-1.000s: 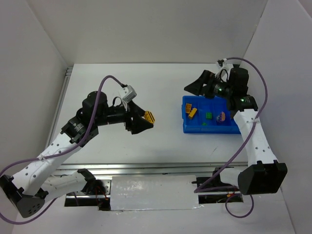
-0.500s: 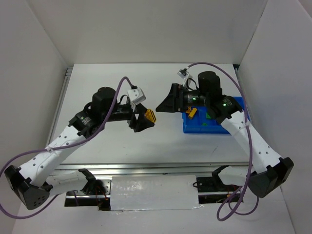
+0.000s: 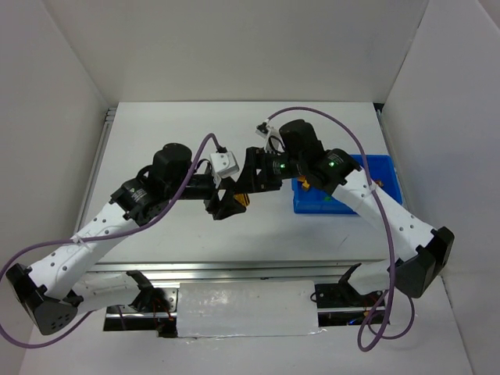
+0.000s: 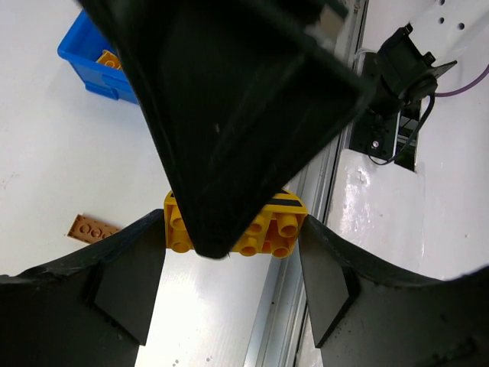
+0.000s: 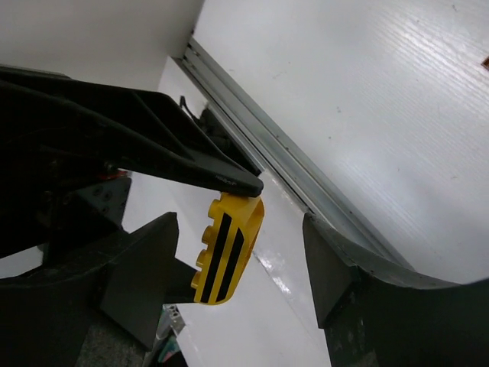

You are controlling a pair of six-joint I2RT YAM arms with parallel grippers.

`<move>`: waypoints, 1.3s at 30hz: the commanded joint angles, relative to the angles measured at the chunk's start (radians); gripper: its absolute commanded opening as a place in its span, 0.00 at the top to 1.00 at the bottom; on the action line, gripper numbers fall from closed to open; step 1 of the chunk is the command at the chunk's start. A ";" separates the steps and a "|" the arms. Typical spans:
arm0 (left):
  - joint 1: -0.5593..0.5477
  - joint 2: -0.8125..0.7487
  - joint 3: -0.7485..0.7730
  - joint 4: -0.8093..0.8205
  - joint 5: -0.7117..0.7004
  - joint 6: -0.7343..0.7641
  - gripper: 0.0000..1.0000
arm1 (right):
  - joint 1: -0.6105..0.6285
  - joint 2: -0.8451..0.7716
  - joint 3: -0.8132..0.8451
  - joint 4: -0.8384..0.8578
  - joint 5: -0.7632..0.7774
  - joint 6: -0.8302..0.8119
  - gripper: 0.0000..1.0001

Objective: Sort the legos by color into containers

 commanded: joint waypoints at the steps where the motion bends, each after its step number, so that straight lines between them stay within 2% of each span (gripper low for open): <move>1: -0.010 -0.010 0.041 0.008 -0.016 0.030 1.00 | 0.052 0.018 0.069 -0.070 0.072 -0.032 0.28; 4: -0.013 -0.013 0.044 0.008 -0.035 0.029 1.00 | 0.080 0.041 0.087 -0.095 0.108 -0.043 0.38; 5: -0.013 -0.014 0.044 0.011 -0.039 0.027 1.00 | 0.082 0.044 0.086 -0.092 0.108 -0.043 0.47; 7: -0.013 -0.023 0.041 0.011 -0.044 0.027 1.00 | 0.086 0.053 0.086 -0.095 0.099 -0.045 0.59; 8: -0.013 -0.028 0.036 0.011 -0.047 0.027 0.99 | 0.088 0.053 0.087 -0.096 0.097 -0.045 0.73; 9: -0.013 -0.036 0.033 0.017 -0.056 0.027 0.99 | 0.091 0.054 0.089 -0.092 0.097 -0.042 0.78; 11: -0.013 -0.040 0.029 0.022 -0.067 0.023 0.95 | 0.097 0.059 0.095 -0.090 0.094 -0.042 0.99; 12: -0.014 -0.042 0.029 0.022 -0.077 0.021 0.91 | 0.097 0.062 0.101 -0.090 0.093 -0.043 1.00; 15: -0.013 -0.053 0.024 0.039 -0.114 0.001 0.61 | 0.097 0.065 0.106 -0.084 0.088 -0.045 1.00; 16: -0.013 -0.056 0.017 0.047 -0.131 -0.017 0.40 | 0.097 0.059 0.101 -0.064 0.079 -0.043 1.00; 17: -0.011 -0.066 0.012 0.053 -0.146 -0.026 0.25 | 0.097 0.056 0.097 -0.053 0.077 -0.045 1.00; 18: -0.011 -0.071 0.012 0.056 -0.159 -0.032 0.05 | 0.095 0.056 0.095 -0.047 0.083 -0.046 1.00; 19: -0.011 -0.077 0.013 0.060 -0.168 -0.040 0.00 | 0.083 0.059 0.100 -0.045 0.108 -0.063 1.00; 23: -0.007 -0.103 0.010 0.079 -0.237 -0.089 0.00 | 0.002 0.081 0.100 -0.067 0.097 -0.112 1.00; 24: -0.005 -0.109 0.004 0.088 -0.271 -0.112 0.00 | -0.070 0.079 0.085 -0.072 0.088 -0.124 1.00; 27: -0.002 -0.119 -0.002 0.102 -0.435 -0.152 0.01 | -0.234 0.064 0.029 -0.058 0.028 -0.175 1.00; 30: 0.007 -0.109 -0.002 0.096 -0.587 -0.200 0.00 | -0.347 0.045 -0.005 -0.067 0.100 -0.242 1.00; 31: 0.015 -0.096 -0.002 0.090 -0.670 -0.235 0.00 | -0.369 0.048 0.001 -0.081 0.158 -0.265 1.00; 32: 0.024 -0.085 0.000 0.083 -0.712 -0.256 0.00 | -0.378 0.053 0.003 -0.094 0.315 -0.275 1.00; 34: 0.070 -0.041 0.012 0.065 -0.784 -0.328 0.00 | -0.391 0.079 -0.001 -0.096 0.507 -0.291 1.00; 35: 0.090 -0.024 0.021 0.032 -0.821 -0.351 0.00 | -0.400 0.115 -0.005 -0.093 0.652 -0.298 1.00; 39: 0.150 0.039 0.047 -0.019 -0.857 -0.416 0.00 | -0.434 0.238 0.035 -0.090 0.795 -0.333 1.00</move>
